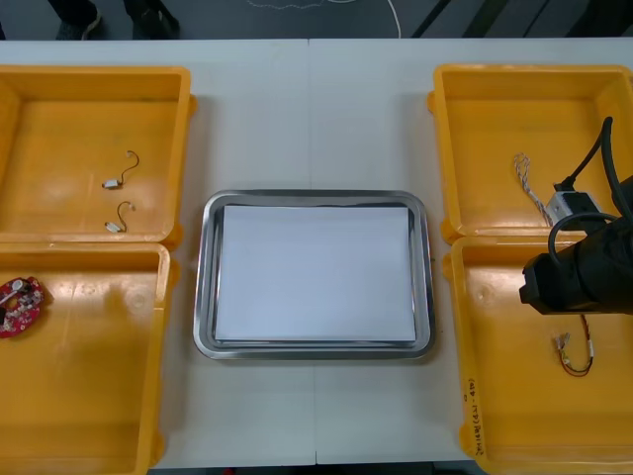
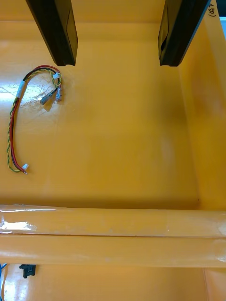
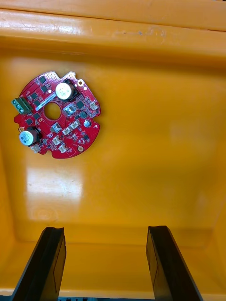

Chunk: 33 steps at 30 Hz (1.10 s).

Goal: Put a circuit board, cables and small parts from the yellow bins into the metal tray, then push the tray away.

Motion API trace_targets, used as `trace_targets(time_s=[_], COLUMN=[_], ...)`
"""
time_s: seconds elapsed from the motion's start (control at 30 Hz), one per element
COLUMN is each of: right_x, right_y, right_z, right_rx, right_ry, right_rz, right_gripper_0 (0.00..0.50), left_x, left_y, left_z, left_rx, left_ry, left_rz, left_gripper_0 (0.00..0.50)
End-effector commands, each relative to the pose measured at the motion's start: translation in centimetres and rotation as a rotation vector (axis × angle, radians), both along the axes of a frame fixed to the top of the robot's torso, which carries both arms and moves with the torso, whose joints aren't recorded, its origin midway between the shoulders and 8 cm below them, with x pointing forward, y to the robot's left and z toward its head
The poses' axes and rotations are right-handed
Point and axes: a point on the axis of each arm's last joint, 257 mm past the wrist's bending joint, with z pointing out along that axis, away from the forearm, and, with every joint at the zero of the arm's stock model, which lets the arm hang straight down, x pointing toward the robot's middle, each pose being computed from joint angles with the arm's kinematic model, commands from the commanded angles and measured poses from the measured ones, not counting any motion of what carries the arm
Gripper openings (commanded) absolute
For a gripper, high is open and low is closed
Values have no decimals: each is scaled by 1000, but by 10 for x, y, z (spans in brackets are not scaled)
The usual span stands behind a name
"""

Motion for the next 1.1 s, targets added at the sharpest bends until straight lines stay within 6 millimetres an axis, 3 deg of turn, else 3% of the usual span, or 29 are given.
trace_targets(time_s=[0.03,1.1], right_x=[3,3], right_y=[1,1], right_z=[10,10], right_rx=[24,24], right_ry=[-40,-40], right_rz=[-28,-28], right_gripper_0=[500,500], left_x=[-6,-6], left_y=[11,11], left_z=[9,9], left_rx=[39,39], left_ry=[-1,-1], left_rz=[14,14], left_gripper_0=[500,500])
